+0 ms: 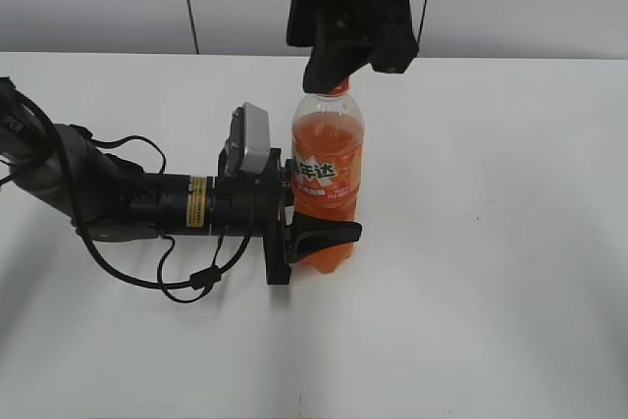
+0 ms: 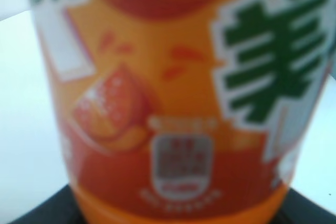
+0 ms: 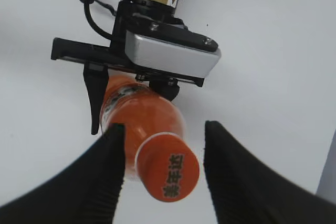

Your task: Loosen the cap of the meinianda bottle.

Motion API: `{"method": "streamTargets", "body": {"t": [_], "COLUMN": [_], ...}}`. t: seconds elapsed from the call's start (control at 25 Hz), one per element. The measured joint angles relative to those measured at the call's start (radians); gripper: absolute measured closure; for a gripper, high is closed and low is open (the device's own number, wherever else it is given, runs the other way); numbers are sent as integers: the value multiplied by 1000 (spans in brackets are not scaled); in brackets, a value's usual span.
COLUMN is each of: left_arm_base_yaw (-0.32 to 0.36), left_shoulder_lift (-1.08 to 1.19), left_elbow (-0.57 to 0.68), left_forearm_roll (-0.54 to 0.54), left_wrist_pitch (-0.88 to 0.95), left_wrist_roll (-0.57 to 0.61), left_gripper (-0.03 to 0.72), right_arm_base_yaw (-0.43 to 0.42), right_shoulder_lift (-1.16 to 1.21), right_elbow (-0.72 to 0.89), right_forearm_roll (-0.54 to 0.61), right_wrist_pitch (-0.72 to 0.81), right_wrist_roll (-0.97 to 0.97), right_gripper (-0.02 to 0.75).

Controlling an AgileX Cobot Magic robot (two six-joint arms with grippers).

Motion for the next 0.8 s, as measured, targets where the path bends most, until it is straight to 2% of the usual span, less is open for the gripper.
{"method": "streamTargets", "body": {"t": [0.16,0.4,0.48,0.6,0.8], "left_arm_base_yaw": [0,0,0,0,0], "left_shoulder_lift": [0,0,0,0,0], "left_elbow": [0,0,0,0,0], "left_forearm_roll": [3,3,3,3,4], "left_wrist_pitch": [0,1,1,1,1], "left_wrist_roll": [0,0,0,0,0], "left_gripper": [297,297,297,297,297], "right_arm_base_yaw": [0,0,0,0,0], "right_shoulder_lift": [-18,-45,-45,-45,-45], "right_elbow": [-33,-126,-131,-131,-116], "right_forearm_roll": [1,-45,-80,-98,-99], "right_wrist_pitch": [-1,-2,-2,-2,-2], "right_wrist_roll": [277,1018,1186,1311,1388], "right_gripper": [308,299,299,285,176]}}
